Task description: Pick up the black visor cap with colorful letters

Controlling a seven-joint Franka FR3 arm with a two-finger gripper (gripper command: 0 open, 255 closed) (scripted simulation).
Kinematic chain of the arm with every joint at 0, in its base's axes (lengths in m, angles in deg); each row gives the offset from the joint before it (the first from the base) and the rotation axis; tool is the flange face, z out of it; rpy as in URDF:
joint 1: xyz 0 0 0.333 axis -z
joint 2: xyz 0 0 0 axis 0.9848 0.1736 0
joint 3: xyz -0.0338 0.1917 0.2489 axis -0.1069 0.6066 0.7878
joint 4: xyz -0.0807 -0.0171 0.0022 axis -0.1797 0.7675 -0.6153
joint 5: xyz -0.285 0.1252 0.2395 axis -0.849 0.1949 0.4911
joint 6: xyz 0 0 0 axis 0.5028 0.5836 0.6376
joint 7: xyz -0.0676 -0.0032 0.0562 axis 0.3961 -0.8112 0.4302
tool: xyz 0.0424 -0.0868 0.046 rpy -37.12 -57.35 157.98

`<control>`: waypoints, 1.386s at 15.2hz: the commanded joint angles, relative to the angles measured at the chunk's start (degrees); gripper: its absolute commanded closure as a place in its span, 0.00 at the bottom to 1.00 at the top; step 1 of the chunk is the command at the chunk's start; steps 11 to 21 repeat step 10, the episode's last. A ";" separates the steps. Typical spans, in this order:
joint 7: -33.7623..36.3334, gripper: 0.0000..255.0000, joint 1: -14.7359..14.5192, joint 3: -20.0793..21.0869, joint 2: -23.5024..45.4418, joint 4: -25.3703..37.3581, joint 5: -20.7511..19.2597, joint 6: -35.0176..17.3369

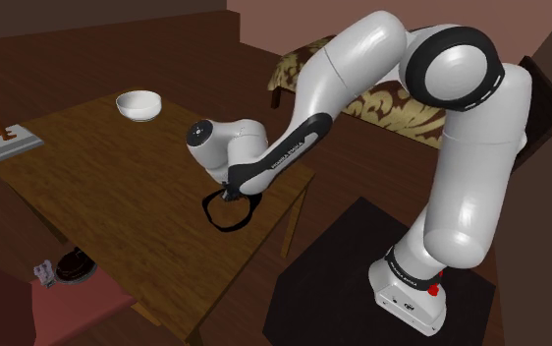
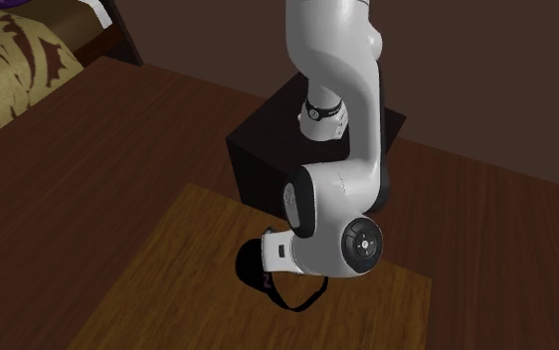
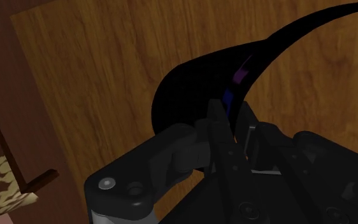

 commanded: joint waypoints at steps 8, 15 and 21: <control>-3.88 1.00 0.84 1.48 -5.39 0.29 3.84 4.18; -3.95 1.00 0.85 1.49 -5.48 0.30 3.90 4.26; -3.95 1.00 0.85 1.49 -5.48 0.30 3.90 4.26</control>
